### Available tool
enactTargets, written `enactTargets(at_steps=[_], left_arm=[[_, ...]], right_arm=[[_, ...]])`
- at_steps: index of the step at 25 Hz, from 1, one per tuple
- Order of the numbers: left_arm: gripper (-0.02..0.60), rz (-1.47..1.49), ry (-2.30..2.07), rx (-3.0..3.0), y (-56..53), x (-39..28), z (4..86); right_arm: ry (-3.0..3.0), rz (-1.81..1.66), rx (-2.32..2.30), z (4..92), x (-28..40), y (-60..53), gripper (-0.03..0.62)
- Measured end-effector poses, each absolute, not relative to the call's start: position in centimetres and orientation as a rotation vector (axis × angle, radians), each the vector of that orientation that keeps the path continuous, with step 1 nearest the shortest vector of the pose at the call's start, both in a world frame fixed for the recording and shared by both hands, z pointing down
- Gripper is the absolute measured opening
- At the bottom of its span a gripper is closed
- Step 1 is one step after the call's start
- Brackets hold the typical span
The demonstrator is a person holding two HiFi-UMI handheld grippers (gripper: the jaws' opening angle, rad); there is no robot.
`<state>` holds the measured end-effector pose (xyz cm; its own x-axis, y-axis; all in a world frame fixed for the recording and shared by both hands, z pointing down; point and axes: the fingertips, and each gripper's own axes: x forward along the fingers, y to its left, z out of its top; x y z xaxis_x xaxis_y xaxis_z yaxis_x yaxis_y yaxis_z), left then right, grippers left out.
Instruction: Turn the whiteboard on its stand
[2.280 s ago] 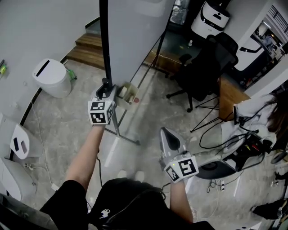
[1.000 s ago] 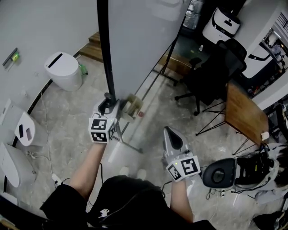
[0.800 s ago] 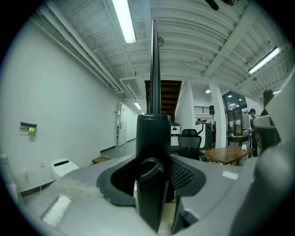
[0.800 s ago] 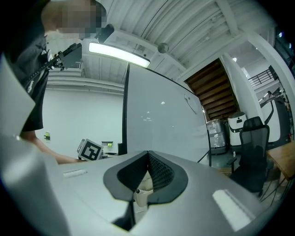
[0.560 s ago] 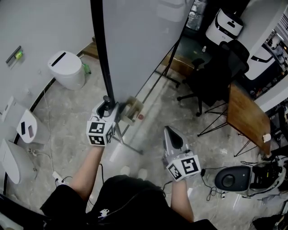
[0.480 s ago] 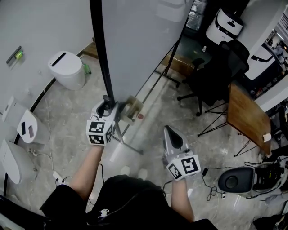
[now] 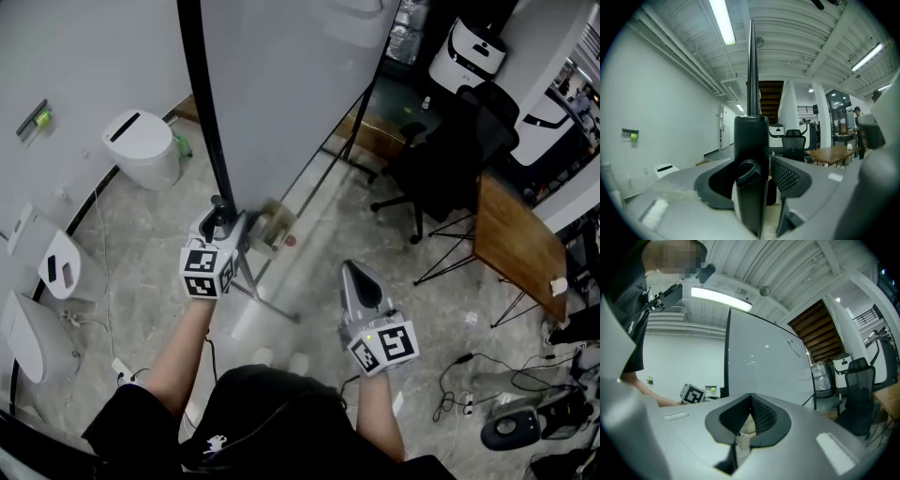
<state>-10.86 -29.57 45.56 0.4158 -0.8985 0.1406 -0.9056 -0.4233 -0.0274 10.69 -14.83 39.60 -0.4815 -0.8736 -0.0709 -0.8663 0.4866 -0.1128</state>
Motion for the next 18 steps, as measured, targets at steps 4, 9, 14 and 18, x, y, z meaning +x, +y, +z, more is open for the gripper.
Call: enactTargets(at_steps=[4,9,14,18], left_arm=[[0.265,0.212,-1.67,2.578,-28.4,-11.0,46.0],[0.265,0.226,-1.668,2.527,-26.1,-11.4,47.4],[0.236,0.191,-1.651,2.535,-22.6,-10.1,47.7],[0.151,0.136,-1.546,2.622,-20.0,-7.0,46.4]], right_arm=[[2.603,-0.09,-1.526,39.4,10.8,-14.5,0.009],[2.598,-0.093,-1.524,39.3,11.1,-14.4,0.009],[2.589,-0.085,-1.534,39.4,11.3,-13.9,0.009],[2.571,-0.087,-1.556,39.5,11.7,-13.3,0.009]])
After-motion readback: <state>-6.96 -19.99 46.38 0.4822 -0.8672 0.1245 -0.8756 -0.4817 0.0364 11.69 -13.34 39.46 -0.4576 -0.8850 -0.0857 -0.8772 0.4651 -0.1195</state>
